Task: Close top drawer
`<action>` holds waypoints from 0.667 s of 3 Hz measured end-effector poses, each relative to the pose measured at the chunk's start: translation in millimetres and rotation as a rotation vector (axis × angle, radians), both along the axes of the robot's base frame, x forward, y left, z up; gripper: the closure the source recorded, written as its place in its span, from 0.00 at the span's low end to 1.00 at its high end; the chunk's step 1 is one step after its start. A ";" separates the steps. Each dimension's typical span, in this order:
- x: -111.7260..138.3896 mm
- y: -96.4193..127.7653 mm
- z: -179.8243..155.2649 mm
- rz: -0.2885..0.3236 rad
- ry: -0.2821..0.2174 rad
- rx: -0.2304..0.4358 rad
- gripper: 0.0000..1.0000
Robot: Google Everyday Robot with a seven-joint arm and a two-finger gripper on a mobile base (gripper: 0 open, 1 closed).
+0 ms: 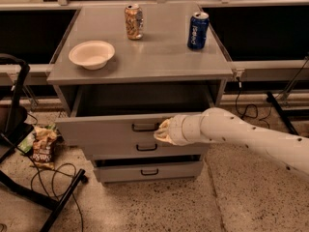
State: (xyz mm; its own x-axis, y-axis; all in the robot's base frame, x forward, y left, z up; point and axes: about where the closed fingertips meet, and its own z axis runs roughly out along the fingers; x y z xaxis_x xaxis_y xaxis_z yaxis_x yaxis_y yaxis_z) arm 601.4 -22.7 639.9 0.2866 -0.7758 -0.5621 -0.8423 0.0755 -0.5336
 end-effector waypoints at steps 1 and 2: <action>0.0 0.0 0.0 0.000 0.000 0.000 0.20; 0.0 0.1 -0.1 0.000 0.000 0.000 0.00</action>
Offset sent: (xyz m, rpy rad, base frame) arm 0.0000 0.0000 0.0000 0.0000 0.0000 0.0000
